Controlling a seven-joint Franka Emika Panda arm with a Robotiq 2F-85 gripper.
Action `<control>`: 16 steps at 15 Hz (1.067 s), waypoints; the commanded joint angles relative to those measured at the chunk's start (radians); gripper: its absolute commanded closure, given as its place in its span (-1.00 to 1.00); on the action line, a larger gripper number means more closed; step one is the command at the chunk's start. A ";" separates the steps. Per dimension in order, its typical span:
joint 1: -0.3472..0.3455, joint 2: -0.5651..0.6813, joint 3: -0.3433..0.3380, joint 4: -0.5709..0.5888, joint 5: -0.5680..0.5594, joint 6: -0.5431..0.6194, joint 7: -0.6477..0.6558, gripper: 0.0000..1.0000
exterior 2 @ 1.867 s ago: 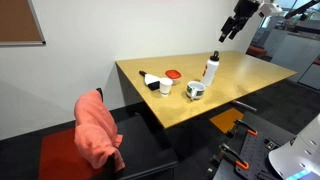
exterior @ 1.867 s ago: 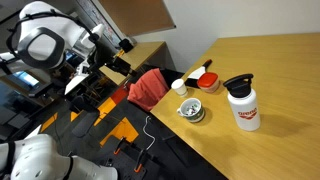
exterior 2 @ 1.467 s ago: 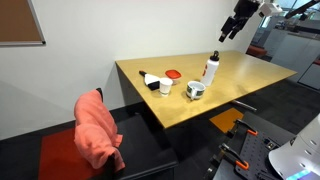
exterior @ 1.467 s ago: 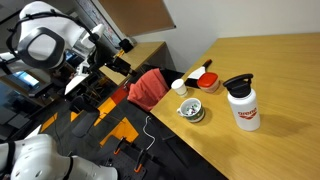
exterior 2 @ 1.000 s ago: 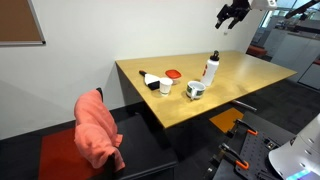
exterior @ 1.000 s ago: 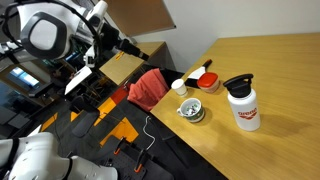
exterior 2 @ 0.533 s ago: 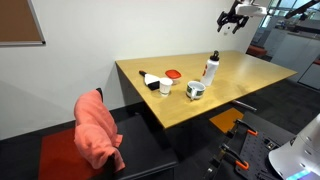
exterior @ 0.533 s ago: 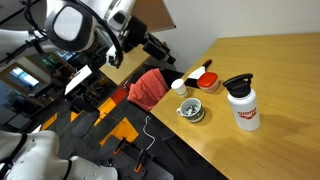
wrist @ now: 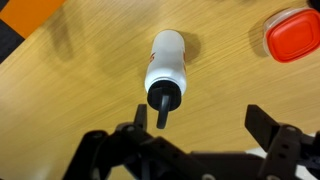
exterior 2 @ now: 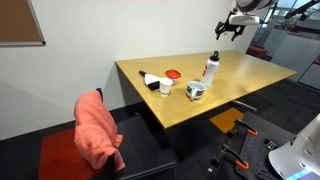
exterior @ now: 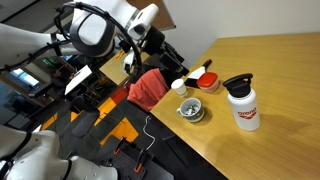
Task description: Remove the black lid from the white bottle and place it on the table
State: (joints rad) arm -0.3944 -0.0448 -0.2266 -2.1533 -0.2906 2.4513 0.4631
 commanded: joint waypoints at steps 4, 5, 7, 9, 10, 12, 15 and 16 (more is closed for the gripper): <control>0.010 0.209 -0.084 0.265 0.287 -0.109 -0.008 -1.00; 0.007 0.244 -0.095 0.310 0.317 -0.138 -0.009 -1.00; 0.007 0.303 -0.111 0.390 0.348 -0.208 -0.002 -1.00; 0.000 0.367 -0.119 0.470 0.374 -0.269 -0.019 -1.00; -0.007 0.394 -0.118 0.503 0.391 -0.291 -0.031 -1.00; -0.019 0.448 -0.117 0.560 0.406 -0.302 -0.044 -1.00; -0.043 0.511 -0.115 0.613 0.421 -0.290 -0.074 -1.00; -0.053 0.525 -0.113 0.621 0.427 -0.287 -0.090 -1.00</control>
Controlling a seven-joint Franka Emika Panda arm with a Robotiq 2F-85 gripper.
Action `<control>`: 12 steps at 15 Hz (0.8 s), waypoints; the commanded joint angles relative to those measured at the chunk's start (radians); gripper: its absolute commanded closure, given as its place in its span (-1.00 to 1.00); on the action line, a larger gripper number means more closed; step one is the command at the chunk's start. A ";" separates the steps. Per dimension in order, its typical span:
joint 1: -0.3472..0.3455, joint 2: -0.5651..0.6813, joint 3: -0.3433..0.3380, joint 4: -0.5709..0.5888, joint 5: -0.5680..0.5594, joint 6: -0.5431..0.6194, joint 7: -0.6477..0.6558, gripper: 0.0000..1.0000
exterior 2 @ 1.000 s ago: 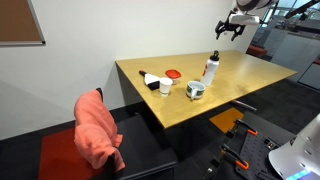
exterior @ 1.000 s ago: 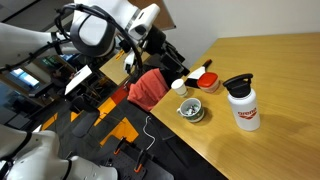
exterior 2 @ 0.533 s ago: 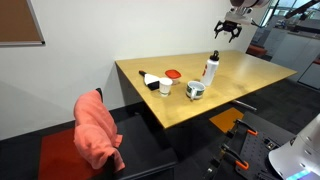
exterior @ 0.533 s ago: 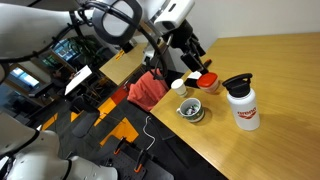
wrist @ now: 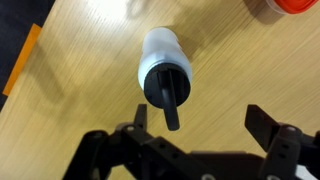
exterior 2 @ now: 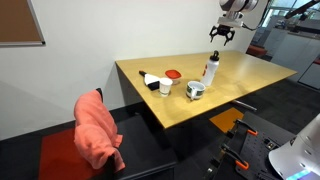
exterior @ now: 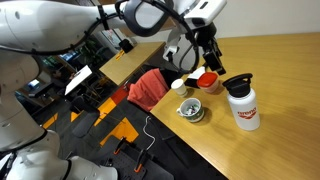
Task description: Remove the black lid from the white bottle and place it on the table
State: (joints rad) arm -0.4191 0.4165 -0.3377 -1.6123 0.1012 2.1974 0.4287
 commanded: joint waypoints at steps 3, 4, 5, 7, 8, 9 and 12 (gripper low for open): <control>-0.062 0.094 0.005 0.088 0.053 -0.020 -0.113 -1.00; -0.075 0.101 0.010 0.089 0.066 -0.015 -0.139 -1.00; -0.087 0.107 0.013 0.091 0.077 -0.015 -0.165 -1.00; -0.107 0.112 0.022 0.088 0.101 -0.005 -0.217 -1.00; -0.115 0.116 0.024 0.087 0.110 -0.001 -0.239 -1.00; -0.121 0.120 0.027 0.087 0.121 0.002 -0.258 -1.00; -0.130 0.127 0.034 0.085 0.140 0.010 -0.294 -1.00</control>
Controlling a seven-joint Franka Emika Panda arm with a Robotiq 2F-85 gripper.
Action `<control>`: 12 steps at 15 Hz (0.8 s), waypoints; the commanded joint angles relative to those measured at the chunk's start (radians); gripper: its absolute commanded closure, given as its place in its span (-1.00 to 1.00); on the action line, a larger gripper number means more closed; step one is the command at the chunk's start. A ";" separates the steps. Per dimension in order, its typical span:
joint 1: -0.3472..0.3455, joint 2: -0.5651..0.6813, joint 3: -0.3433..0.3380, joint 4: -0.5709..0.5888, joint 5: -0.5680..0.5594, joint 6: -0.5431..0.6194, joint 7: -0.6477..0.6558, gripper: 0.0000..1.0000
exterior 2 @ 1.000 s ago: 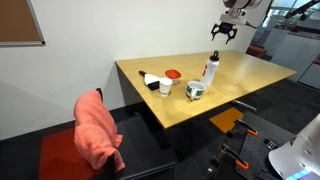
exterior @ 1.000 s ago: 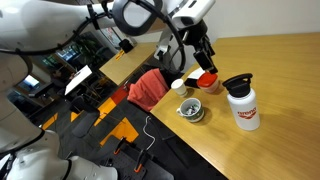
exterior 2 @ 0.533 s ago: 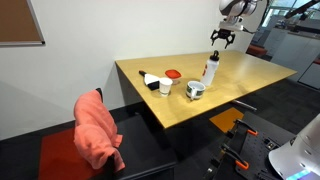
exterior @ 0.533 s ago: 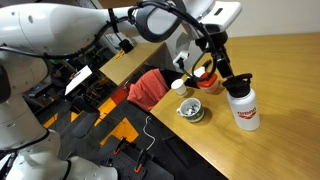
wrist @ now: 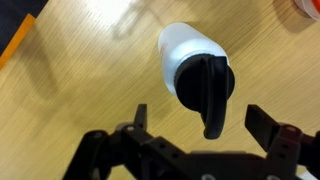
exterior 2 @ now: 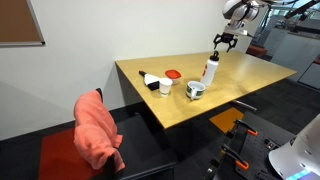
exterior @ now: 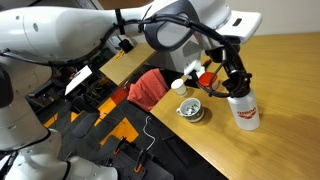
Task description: Remove the black lid from the white bottle and place it on the table
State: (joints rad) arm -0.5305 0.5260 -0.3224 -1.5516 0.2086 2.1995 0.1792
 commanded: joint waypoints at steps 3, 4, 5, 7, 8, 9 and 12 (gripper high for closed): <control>-0.011 0.026 0.020 0.023 0.034 0.018 -0.048 -1.00; -0.006 0.030 0.021 0.025 0.029 0.019 -0.042 -1.00; -0.001 0.033 0.022 0.025 0.023 0.022 -0.039 -1.00; 0.010 0.043 0.020 0.025 0.009 0.031 -0.027 -1.00; 0.013 0.048 0.020 0.026 0.008 0.034 -0.023 -0.90; 0.014 0.051 0.020 0.027 0.008 0.038 -0.023 -0.45; 0.017 0.062 0.018 0.032 0.005 0.045 -0.020 -0.23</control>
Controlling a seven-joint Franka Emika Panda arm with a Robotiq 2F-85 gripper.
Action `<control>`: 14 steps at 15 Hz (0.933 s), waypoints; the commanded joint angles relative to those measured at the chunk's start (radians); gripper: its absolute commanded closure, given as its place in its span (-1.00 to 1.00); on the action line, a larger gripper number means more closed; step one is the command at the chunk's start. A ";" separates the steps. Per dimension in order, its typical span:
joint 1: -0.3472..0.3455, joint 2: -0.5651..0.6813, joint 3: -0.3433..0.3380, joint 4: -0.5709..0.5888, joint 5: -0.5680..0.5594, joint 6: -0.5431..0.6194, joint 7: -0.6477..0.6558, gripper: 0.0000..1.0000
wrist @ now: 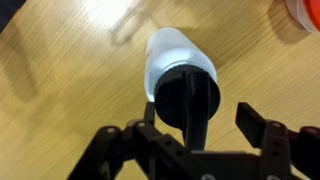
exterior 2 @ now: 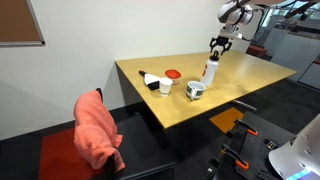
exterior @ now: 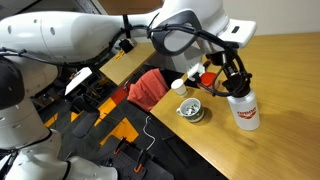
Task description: Remove the black lid from the white bottle and place it on the table
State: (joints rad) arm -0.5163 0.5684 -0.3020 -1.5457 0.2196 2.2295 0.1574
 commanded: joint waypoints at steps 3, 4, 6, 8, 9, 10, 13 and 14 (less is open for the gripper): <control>0.003 0.026 -0.003 0.034 -0.008 0.015 0.003 0.28; 0.003 0.027 -0.004 0.035 -0.009 0.015 0.003 0.42; 0.004 0.028 -0.005 0.037 -0.012 0.017 0.005 0.72; 0.006 0.026 -0.007 0.039 -0.016 0.019 0.006 0.99; 0.008 0.023 -0.008 0.037 -0.020 0.020 0.006 1.00; 0.009 0.021 -0.009 0.036 -0.024 0.020 0.007 0.93; 0.012 0.006 -0.013 0.031 -0.037 0.024 0.007 0.94; 0.013 0.001 -0.013 0.031 -0.037 0.025 0.007 0.97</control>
State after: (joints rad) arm -0.5152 0.5843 -0.3053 -1.5193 0.2004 2.2371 0.1578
